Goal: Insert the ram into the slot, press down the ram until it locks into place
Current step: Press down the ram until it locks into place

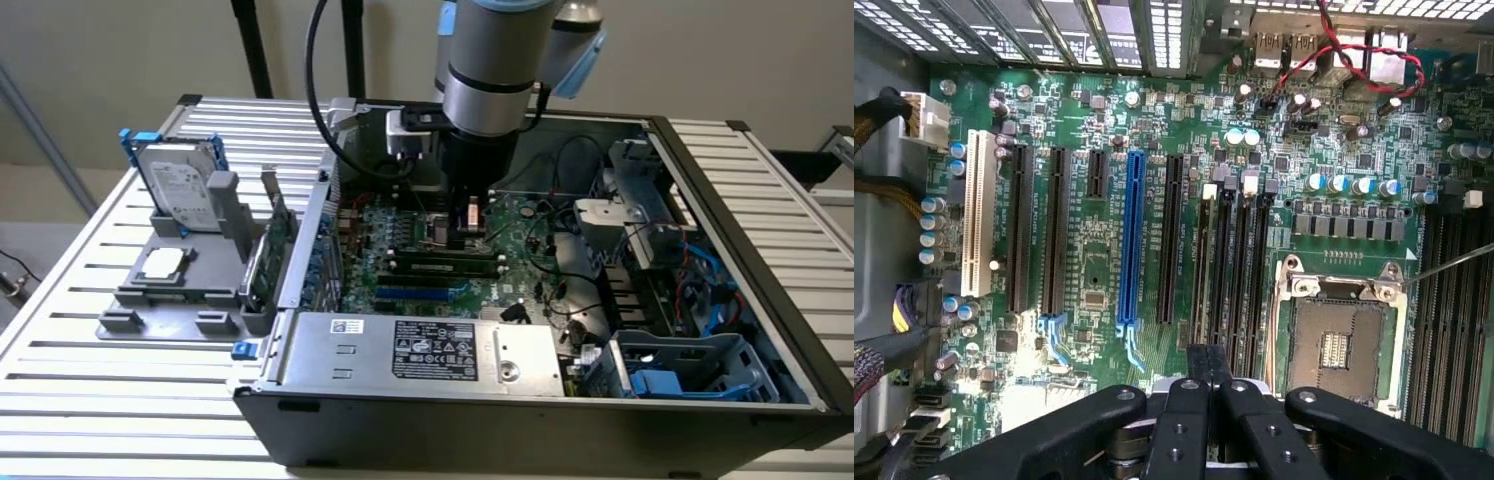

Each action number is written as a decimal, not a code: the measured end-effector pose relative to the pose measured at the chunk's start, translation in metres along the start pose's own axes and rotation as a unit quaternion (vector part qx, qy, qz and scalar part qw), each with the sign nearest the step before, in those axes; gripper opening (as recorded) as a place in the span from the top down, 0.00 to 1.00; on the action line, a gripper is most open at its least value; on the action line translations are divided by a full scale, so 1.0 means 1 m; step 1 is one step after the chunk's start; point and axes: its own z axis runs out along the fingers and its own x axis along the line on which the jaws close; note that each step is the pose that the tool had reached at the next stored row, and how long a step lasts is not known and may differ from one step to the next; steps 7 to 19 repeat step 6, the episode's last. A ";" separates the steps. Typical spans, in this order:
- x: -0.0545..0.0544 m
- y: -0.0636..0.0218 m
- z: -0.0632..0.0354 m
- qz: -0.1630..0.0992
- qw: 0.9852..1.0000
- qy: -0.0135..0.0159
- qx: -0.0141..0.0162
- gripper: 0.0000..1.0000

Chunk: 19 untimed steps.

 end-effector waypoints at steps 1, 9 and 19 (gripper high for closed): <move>0.000 0.0000 0.0000 0.000 1.000 0.000 0.000 0.89; 0.000 0.0000 0.0000 0.000 1.000 0.000 0.000 0.89; 0.000 0.0000 0.0000 0.000 1.000 0.000 0.000 0.89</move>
